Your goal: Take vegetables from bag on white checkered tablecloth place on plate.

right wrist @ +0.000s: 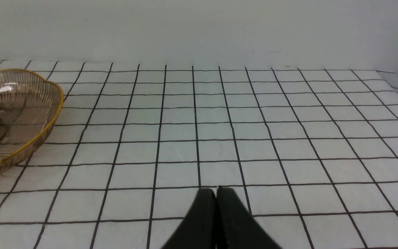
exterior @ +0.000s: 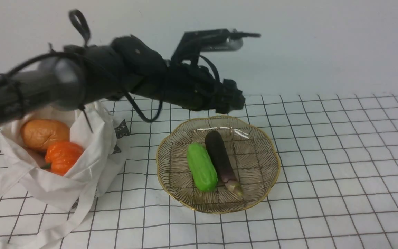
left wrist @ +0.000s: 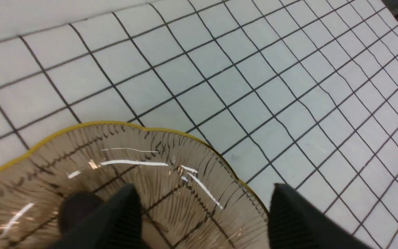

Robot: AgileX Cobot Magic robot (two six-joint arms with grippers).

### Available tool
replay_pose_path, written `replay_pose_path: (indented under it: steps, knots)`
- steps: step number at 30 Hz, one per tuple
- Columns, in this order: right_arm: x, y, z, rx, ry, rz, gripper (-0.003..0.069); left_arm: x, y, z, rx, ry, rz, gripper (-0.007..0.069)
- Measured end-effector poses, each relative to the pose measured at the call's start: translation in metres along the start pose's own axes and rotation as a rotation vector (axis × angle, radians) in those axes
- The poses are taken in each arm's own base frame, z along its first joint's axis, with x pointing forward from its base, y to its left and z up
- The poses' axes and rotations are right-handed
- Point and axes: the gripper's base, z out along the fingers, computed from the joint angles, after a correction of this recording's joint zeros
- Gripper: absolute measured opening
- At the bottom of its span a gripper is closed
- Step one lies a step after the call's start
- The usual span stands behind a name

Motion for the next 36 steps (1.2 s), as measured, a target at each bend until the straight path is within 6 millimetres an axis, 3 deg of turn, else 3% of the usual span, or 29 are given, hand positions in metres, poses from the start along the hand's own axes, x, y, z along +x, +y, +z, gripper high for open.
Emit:
replay_pose_path:
  steps: [4,6,9,12,16,17,19,24,26,29,36]
  knots:
    - [0.000,0.000,0.000,0.000,0.000,0.000,-0.0014,-0.020,-0.010,-0.066,-0.057,-0.028,0.114,0.0079]
    - [0.000,0.000,0.000,0.000,0.000,0.000,-0.0014,-0.027,-0.018,-0.103,-0.109,-0.057,0.172,0.0024]
    - [0.000,0.000,0.000,0.000,0.000,0.000,-0.0014,-0.032,-0.036,-0.165,-0.202,-0.128,0.206,-0.0003]
    - [0.000,0.000,0.000,0.000,0.000,0.000,-0.0014,-0.026,-0.049,-0.210,-0.269,-0.200,0.211,-0.0008]
    - [0.000,0.000,0.000,0.000,0.000,0.000,-0.0014,0.000,-0.062,-0.260,-0.325,-0.289,0.188,-0.0008]
    - [0.000,0.000,0.000,0.000,0.000,0.000,-0.0014,0.004,-0.064,-0.265,-0.329,-0.300,0.183,-0.0008]
    - [0.000,0.000,0.000,0.000,0.000,0.000,-0.0014,0.035,-0.069,-0.290,-0.342,-0.375,0.155,-0.0008]
    - [0.000,0.000,0.000,0.000,0.000,0.000,-0.0014,0.092,-0.073,-0.314,-0.338,-0.472,0.131,-0.0008]
    - [0.000,0.000,0.000,0.000,0.000,0.000,-0.0014,0.108,-0.072,-0.313,-0.337,-0.473,0.126,-0.0008]
    - [0.000,0.000,0.000,0.000,0.000,0.000,-0.0014,0.147,-0.070,-0.316,-0.329,-0.486,0.121,-0.0008]
    - [0.000,0.000,0.000,0.000,0.000,0.000,-0.0014,0.180,-0.067,-0.317,-0.329,-0.482,0.128,-0.0008]
